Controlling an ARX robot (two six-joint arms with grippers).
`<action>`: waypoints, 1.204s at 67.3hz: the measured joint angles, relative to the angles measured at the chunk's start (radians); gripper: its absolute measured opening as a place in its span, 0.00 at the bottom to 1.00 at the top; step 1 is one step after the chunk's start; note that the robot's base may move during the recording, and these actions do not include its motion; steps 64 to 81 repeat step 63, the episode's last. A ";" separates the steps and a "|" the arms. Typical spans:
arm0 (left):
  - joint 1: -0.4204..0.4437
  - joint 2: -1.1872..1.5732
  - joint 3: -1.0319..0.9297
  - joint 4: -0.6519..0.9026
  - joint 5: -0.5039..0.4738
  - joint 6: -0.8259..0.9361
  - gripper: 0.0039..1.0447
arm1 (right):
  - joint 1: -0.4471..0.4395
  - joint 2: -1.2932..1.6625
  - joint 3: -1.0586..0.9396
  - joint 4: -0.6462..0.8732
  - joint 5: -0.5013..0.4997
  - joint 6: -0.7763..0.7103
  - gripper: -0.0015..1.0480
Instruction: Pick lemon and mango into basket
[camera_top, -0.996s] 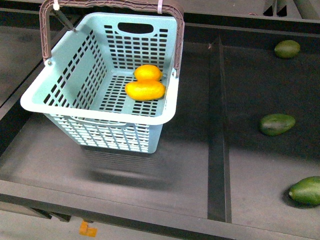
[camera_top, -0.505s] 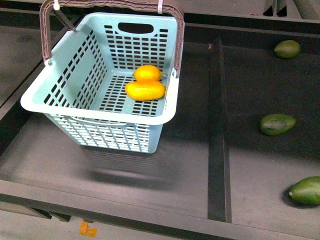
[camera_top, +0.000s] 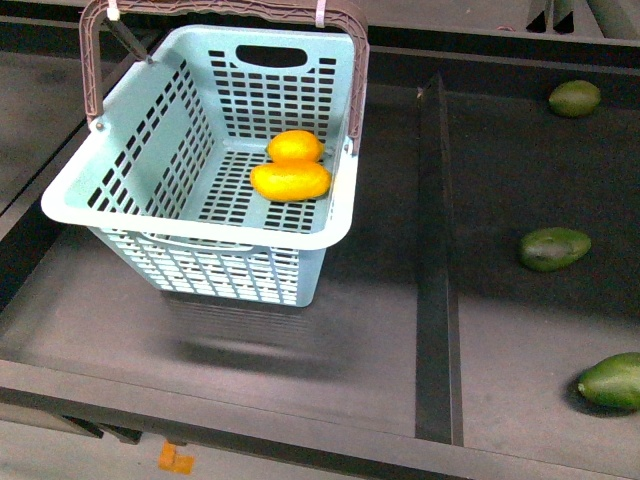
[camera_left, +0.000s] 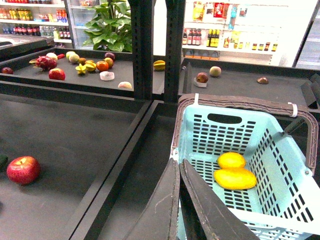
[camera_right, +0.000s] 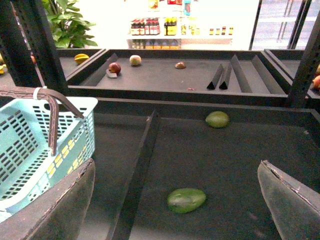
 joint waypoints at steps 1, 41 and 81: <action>0.000 -0.024 0.000 -0.029 0.000 0.000 0.03 | 0.000 0.000 0.000 0.000 0.000 0.000 0.92; 0.000 -0.166 0.000 -0.171 0.000 0.000 0.03 | 0.000 0.000 0.000 0.000 0.000 0.000 0.92; 0.000 -0.166 0.000 -0.171 0.000 0.000 0.78 | 0.000 0.000 0.000 0.000 0.000 0.000 0.92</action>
